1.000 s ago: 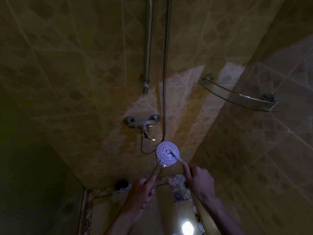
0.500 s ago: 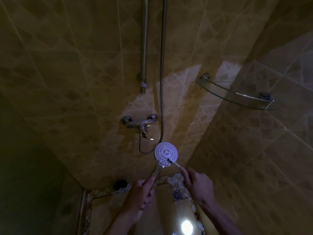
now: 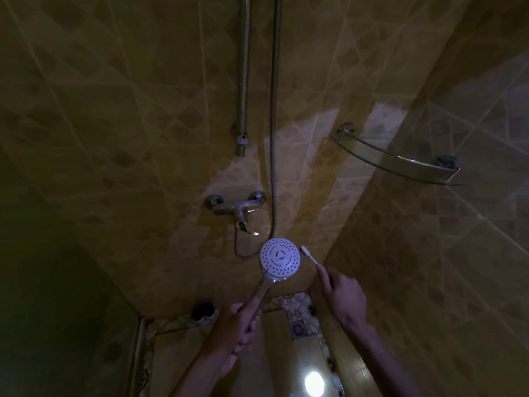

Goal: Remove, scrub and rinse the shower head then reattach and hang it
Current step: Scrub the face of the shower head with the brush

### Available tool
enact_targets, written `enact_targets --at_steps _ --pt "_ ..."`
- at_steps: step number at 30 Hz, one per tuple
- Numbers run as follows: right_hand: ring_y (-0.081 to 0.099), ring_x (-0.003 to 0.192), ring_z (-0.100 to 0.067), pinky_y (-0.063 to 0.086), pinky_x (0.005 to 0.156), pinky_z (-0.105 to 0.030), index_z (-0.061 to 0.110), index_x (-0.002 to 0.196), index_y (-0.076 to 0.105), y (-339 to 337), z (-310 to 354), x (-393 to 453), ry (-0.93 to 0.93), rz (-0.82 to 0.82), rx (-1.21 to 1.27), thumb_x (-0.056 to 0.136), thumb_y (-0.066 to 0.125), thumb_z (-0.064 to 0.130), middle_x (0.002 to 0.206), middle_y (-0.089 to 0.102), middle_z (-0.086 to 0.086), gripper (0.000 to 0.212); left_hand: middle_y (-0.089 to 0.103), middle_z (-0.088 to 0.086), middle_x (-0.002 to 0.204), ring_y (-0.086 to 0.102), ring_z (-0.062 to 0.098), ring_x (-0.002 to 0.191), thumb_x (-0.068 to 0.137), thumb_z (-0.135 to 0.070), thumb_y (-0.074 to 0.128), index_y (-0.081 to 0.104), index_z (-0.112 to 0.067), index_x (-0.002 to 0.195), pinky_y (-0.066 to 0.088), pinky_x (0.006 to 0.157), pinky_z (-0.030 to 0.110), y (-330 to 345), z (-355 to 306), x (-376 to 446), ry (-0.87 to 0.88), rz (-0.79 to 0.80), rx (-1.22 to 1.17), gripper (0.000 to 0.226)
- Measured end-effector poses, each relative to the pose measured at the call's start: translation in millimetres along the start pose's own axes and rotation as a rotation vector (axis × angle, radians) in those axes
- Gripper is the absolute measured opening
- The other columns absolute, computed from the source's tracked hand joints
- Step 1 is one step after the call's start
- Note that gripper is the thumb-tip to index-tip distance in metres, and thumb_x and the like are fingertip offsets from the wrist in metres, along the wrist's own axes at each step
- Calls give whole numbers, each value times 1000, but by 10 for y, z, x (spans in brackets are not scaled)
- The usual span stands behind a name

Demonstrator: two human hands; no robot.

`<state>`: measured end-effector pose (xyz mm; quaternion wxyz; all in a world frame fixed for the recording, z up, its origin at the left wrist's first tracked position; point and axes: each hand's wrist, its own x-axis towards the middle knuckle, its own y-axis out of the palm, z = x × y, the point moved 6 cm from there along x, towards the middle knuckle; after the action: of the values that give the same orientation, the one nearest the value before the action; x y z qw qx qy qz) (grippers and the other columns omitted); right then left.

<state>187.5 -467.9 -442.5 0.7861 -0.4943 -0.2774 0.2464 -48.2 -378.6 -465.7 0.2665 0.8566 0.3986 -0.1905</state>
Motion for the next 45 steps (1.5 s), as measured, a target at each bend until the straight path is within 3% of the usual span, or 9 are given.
enact_targets --at_steps 5,10,17,23,27,30,35,38,45 --pt "70 83 -29 52 61 -35 28 98 67 -103 4 -50 -7 -25 11 95 30 63 79 73 -4 50 41 -1 51 23 5 32 90 -32 56 55 -9 79 11 39 9 24 -19 -24 12 15 16 26" --pt "69 78 -27 43 56 -32 24 82 62 -284 -64 -38 -26 -3 39 94 34 62 71 70 -2 48 42 -1 52 24 6 32 90 -33 57 53 -10 73 14 37 9 -36 -21 -17 33 -15 54 30" --pt "65 56 -21 50 51 -33 25 80 53 -119 282 -453 -272 36 -161 93 11 70 59 64 -1 63 44 -2 50 24 6 32 91 -31 55 53 -9 74 14 37 9 82 24 -64 19 -5 70 28" --pt "68 66 -22 41 50 -28 22 80 62 -415 151 -135 -86 -28 -73 96 28 64 64 66 -1 56 43 -1 52 24 6 32 90 -32 57 53 -7 87 15 35 8 73 66 -78 0 1 69 25" --pt "65 61 -18 44 50 -29 22 81 59 -301 219 -237 -158 24 -109 93 14 70 61 63 1 67 42 -1 52 23 6 32 90 -31 56 55 -7 89 14 35 8 75 84 -71 3 -5 71 25" --pt "68 68 -26 51 57 -35 23 85 55 -164 327 -456 -252 49 -214 91 10 72 69 69 -5 67 42 -2 50 23 6 32 91 -31 55 54 -7 84 14 37 8 63 92 -57 -2 -5 68 25" --pt "66 62 -19 39 52 -27 22 79 61 -413 217 -112 -139 -2 -143 95 22 66 60 61 2 61 43 -3 51 23 6 34 90 -32 57 56 -7 91 14 37 8 90 53 -45 13 22 88 25" --pt "66 64 -22 46 53 -30 20 78 62 -527 135 88 -54 -42 -139 94 20 67 64 65 0 65 43 -3 51 24 6 34 90 -32 57 55 -8 91 13 36 9 139 11 -31 18 38 98 24" --pt "64 58 -18 43 50 -29 21 73 51 -412 447 -224 -240 25 -169 95 20 68 58 60 1 60 43 -3 52 25 6 34 89 -36 57 50 -12 79 11 39 10 120 -19 43 55 29 137 27"
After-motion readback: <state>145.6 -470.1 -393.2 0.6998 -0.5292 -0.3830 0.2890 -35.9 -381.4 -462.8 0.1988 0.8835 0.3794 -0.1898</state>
